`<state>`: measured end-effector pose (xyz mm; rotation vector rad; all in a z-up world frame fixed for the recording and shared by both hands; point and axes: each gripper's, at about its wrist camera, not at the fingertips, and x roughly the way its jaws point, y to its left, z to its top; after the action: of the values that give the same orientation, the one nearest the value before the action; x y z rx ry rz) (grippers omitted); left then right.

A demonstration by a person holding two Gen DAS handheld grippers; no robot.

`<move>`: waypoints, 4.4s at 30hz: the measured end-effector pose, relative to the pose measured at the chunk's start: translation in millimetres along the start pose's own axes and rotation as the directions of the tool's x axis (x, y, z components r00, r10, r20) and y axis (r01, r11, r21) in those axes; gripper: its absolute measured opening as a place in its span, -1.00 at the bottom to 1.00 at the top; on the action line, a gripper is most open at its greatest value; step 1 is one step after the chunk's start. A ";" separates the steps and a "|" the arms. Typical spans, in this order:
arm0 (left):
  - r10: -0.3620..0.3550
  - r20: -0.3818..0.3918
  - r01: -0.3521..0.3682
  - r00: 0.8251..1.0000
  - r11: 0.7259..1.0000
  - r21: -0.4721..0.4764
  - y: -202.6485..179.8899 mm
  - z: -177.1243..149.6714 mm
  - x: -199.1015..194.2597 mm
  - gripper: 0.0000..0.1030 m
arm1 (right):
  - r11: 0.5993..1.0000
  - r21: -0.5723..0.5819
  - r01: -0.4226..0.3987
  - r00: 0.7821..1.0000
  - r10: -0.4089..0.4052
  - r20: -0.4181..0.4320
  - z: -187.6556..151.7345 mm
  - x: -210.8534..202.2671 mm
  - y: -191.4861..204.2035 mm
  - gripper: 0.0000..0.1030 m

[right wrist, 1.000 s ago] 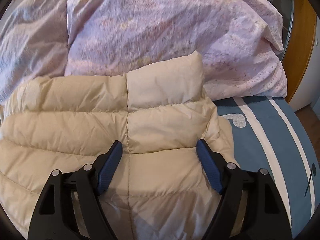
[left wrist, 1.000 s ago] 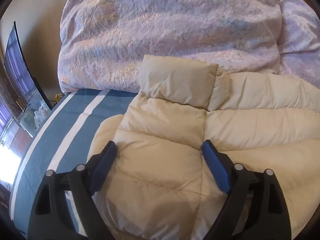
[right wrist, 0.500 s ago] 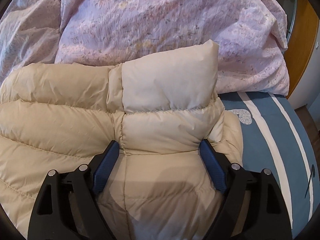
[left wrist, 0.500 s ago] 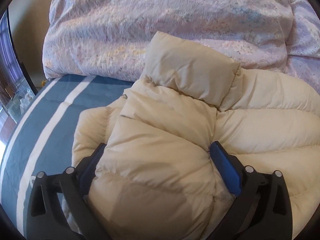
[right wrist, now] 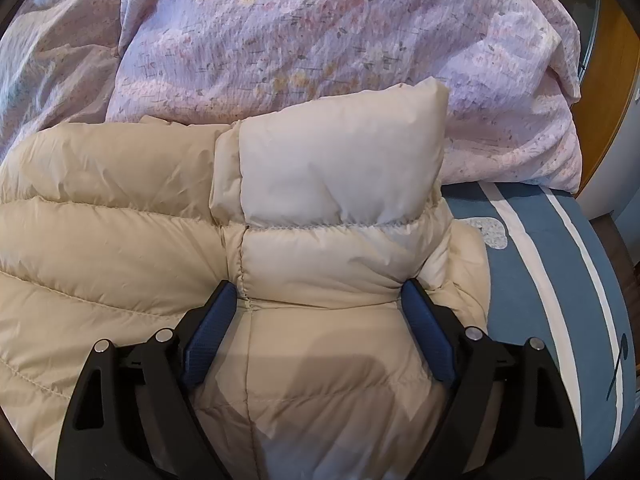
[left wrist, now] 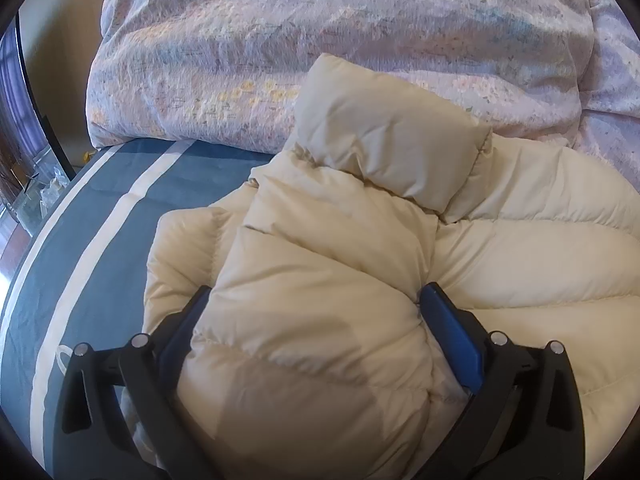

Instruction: Fold large clothes

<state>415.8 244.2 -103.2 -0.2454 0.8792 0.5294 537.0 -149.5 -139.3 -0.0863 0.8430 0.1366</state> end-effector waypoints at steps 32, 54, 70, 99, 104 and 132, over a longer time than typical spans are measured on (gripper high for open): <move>0.007 -0.002 -0.007 1.000 1.000 -0.012 -2.6 -5.4 -6.5 0.97 | 1.000 0.002 -0.005 1.000 0.005 -0.013 4.0 6.9 -9.3 0.71; -0.205 -0.144 0.160 0.968 0.947 -0.277 87.3 -85.0 -66.5 0.87 | 0.913 0.278 -0.298 0.928 0.345 -0.139 -64.3 -45.0 -99.2 0.67; -0.332 -0.049 0.296 0.942 0.891 -0.345 100.3 -105.2 -108.7 -0.64 | 0.759 0.405 -0.510 0.816 0.576 -0.052 -94.4 -91.6 -102.8 -0.63; -0.254 -0.080 0.222 0.964 0.933 -0.282 159.9 -175.1 -156.7 0.19 | 0.974 0.086 -0.209 0.977 0.211 -0.022 -143.8 -197.0 -51.0 0.28; -0.286 -0.083 0.246 0.955 0.915 -0.319 160.6 -176.9 -152.5 0.55 | 0.977 0.042 -0.211 0.976 0.208 0.069 -127.2 -217.7 -30.5 0.28; -0.345 -0.059 0.285 0.937 0.851 -0.441 156.8 -180.3 -136.1 0.57 | 0.968 -0.146 -0.204 0.978 0.208 0.008 -174.1 -174.3 117.8 0.28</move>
<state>141.1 255.9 -106.9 -0.8253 0.8256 0.3925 275.8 -70.8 -126.7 -0.1324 0.8172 0.3938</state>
